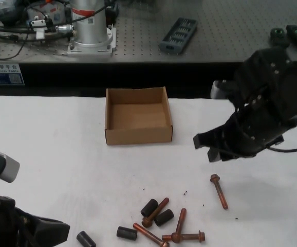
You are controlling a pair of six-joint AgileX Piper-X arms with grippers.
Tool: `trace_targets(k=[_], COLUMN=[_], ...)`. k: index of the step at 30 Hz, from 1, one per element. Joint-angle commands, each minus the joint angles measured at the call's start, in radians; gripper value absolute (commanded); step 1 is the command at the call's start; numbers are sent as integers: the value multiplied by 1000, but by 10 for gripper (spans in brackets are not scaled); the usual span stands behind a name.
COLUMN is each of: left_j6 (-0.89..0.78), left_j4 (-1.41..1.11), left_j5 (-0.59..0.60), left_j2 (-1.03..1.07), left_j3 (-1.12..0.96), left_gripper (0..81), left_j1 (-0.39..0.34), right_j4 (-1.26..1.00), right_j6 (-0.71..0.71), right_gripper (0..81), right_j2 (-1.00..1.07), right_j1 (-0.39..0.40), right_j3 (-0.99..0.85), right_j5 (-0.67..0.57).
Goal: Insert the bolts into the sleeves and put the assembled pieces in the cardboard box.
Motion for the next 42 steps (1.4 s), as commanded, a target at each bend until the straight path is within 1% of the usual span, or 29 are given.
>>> trace_targets(k=[1, 15, 18, 25, 32, 34, 36, 41, 42], left_j6=[10, 10, 10, 10, 7, 4, -9, -15, -15], left_j4=[-15, -15, -15, -15, -15, -15, -15, -15, -15], left_j5=[5, 5, 5, 5, 24, 31, 31, 31, 31], left_j2=[0, 0, 0, 0, 0, 0, 0, 0, 0], left_j3=[-1, -1, -1, -1, -3, -3, -3, -3, -3], left_gripper=[87, 87, 87, 87, 87, 87, 87, 87, 87], left_j1=[-2, -2, -2, -2, -2, -2, -2, -2, -2], right_j4=[-1, 50, 61, 59, 70, 75, 75, 75, 75], right_j6=[13, 16, 16, 20, 20, 20, 16, 5, 5], right_gripper=[223, 223, 223, 223, 223, 201, 152, 2, 24], right_j2=[26, 101, 116, 160, 195, 195, 195, 195, 195], right_j1=[1, 1, 11, 63, 67, 64, 64, 64, 64], right_j3=[-2, -2, -2, -2, -2, -2, -2, -2, -2], right_j5=[0, 25, 25, 29, 50, 75, 93, 93, 93])
